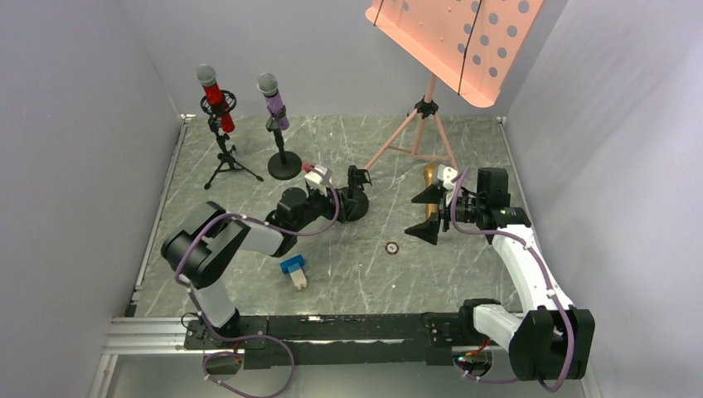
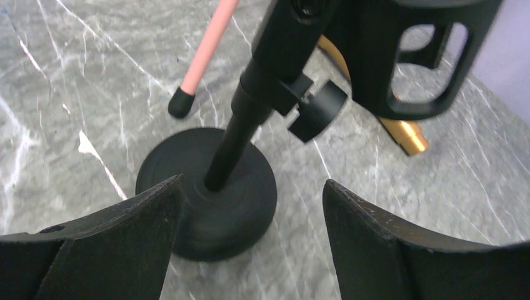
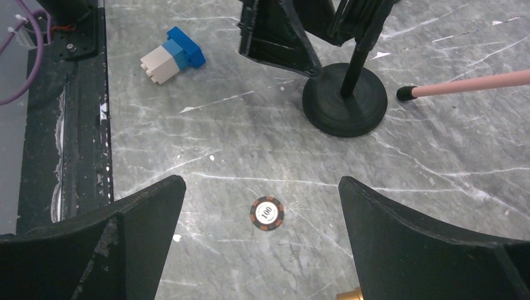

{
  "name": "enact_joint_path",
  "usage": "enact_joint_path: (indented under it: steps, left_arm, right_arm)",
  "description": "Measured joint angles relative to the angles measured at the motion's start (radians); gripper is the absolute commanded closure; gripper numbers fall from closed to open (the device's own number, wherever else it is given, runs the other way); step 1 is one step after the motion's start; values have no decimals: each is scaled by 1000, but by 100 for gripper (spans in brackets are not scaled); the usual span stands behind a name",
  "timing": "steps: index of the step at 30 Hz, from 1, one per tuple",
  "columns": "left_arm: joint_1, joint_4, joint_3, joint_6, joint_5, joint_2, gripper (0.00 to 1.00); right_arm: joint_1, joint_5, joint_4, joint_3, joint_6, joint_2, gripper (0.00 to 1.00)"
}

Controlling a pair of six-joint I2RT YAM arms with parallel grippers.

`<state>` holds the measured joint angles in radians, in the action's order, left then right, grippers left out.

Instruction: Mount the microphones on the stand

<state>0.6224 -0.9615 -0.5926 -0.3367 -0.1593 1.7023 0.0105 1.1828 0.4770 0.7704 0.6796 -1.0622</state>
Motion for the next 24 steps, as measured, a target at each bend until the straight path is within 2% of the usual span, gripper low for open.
enact_joint_path:
  steps: [8, 16, 21, 24]
  left_arm:
    - [5, -153, -98, -6, 57, 192, 28]
    - [18, -255, -133, -6, 118, 278, 37]
    - [27, -286, -161, -10, 123, 319, 68]
    - [30, -317, -161, 13, 118, 328, 83]
  right_arm:
    - [0, 0, 21, 7, 21, -3, 0]
    - [0, 1, 61, 33, 47, -30, 0]
    - [0, 1, 83, 39, 63, -43, 0]
    - [0, 0, 96, 42, 70, -44, 0]
